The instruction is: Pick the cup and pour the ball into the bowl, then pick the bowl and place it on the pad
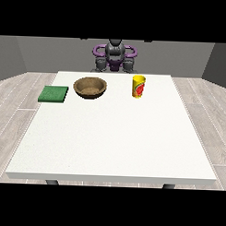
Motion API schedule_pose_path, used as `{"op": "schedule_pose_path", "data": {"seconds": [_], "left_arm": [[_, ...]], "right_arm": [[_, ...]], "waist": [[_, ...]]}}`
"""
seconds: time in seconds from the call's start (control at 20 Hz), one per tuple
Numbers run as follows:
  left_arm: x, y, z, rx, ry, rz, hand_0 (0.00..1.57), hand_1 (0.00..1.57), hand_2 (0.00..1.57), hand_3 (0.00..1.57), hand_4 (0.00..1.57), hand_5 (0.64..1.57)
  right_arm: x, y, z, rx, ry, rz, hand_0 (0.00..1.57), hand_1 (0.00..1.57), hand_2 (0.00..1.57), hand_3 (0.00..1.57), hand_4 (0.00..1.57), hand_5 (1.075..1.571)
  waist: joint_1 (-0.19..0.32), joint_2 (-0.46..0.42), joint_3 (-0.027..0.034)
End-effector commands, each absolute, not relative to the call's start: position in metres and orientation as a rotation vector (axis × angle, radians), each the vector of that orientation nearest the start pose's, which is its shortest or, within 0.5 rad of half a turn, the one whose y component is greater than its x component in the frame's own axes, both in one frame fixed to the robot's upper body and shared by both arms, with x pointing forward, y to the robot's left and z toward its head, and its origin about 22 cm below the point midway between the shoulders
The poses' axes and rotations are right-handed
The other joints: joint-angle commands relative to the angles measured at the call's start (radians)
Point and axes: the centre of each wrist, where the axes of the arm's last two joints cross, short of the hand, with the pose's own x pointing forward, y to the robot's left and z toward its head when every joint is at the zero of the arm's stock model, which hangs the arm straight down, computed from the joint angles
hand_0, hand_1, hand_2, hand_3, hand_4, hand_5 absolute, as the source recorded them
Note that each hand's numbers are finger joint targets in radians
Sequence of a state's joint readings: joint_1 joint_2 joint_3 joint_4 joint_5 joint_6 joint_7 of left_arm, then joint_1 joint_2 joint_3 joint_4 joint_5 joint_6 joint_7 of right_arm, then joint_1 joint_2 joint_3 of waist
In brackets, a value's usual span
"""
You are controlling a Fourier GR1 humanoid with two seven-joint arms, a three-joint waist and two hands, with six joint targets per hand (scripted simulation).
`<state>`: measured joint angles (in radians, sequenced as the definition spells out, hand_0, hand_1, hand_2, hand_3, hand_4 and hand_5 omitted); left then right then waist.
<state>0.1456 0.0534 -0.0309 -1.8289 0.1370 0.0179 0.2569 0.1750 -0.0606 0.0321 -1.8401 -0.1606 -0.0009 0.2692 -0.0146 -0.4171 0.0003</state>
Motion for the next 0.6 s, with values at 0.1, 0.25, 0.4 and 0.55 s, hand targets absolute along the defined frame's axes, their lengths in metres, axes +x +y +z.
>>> {"op": "schedule_pose_path", "data": {"seconds": [0.1,0.25,0.4,0.55], "left_arm": [[0.182,0.242,0.074,-0.045,-1.499,0.079,0.00,0.00,0.00,0.00,0.00,1.549],[0.175,0.242,0.054,-0.060,-1.576,0.086,0.00,0.00,0.00,0.00,0.00,1.546],[0.193,0.203,0.040,-0.043,-1.649,0.064,0.00,0.00,0.00,0.00,0.00,1.541],[0.205,0.209,0.030,-0.063,-1.755,0.036,0.00,0.00,0.00,0.00,0.00,1.527]], "right_arm": [[0.169,-0.238,0.058,0.092,-1.436,-0.140,0.00,0.00,0.00,0.00,0.51,1.570],[0.165,-0.247,0.066,0.085,-1.538,-0.095,0.00,0.00,0.00,0.00,0.48,1.570],[0.173,-0.270,0.062,0.129,-1.596,-0.091,0.00,0.00,0.00,0.00,0.44,1.570],[0.192,-0.265,0.037,0.089,-1.692,-0.113,0.00,0.00,0.00,0.00,0.40,1.571]], "waist": [[-0.002,0.038,-0.0001],[-0.019,0.156,-0.0005],[-0.042,0.238,-0.0002],[-0.010,0.354,-0.0002]]}}
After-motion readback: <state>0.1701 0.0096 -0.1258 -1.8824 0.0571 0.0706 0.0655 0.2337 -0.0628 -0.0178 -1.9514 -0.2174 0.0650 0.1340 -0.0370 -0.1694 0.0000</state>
